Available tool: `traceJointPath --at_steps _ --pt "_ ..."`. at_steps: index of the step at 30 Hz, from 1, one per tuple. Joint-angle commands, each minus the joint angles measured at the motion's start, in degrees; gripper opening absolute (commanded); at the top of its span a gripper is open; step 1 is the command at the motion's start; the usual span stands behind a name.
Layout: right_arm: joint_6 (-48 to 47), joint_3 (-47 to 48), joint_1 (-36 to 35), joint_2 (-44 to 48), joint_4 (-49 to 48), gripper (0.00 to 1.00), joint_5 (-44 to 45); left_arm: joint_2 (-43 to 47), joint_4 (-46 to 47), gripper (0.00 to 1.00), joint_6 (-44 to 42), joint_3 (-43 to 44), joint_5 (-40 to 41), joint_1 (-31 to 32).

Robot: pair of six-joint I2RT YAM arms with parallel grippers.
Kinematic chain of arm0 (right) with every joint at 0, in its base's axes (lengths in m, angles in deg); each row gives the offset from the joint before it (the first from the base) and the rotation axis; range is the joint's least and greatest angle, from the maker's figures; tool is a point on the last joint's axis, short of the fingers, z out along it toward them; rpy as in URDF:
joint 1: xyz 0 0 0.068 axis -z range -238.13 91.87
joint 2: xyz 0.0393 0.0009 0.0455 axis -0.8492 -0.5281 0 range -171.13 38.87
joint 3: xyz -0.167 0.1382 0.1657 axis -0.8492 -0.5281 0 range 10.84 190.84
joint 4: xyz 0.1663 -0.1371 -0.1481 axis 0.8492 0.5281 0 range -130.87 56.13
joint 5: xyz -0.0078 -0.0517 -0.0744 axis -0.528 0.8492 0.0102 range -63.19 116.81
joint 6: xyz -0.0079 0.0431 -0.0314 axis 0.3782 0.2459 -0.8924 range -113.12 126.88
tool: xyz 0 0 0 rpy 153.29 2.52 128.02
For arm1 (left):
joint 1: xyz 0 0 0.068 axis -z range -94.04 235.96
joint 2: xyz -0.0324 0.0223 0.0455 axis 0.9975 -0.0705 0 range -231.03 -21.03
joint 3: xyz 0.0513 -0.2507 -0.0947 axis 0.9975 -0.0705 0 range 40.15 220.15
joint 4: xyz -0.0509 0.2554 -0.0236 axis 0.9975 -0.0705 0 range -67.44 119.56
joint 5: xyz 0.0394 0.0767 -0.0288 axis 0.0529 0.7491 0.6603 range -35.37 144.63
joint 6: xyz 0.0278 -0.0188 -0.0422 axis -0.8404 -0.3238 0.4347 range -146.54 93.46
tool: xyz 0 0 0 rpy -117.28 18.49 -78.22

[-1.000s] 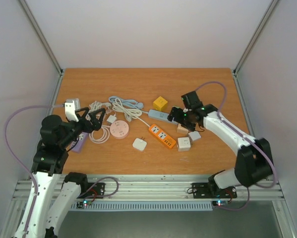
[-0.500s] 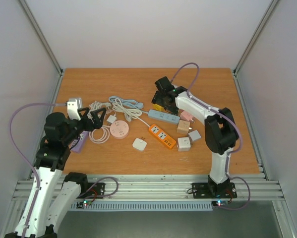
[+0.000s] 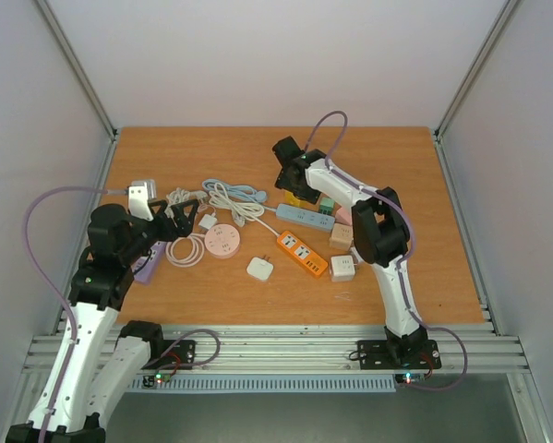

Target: Insert the plug

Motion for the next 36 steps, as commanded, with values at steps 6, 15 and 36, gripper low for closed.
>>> traceJointPath --at_steps 6,15,36 --pt "0.00 2.45 -0.39 -0.46 2.70 0.75 -0.65 -1.20 2.27 0.99 -0.09 0.41 -1.05 -0.33" --pt "-0.27 6.86 -0.42 -6.16 6.76 0.77 -2.73 -2.73 -0.42 0.99 0.51 2.65 -3.60 -0.31" --pt "-20.39 -16.53 0.04 34.76 -16.57 0.55 -33.10 -8.51 4.63 0.99 17.97 4.06 -17.69 0.46"
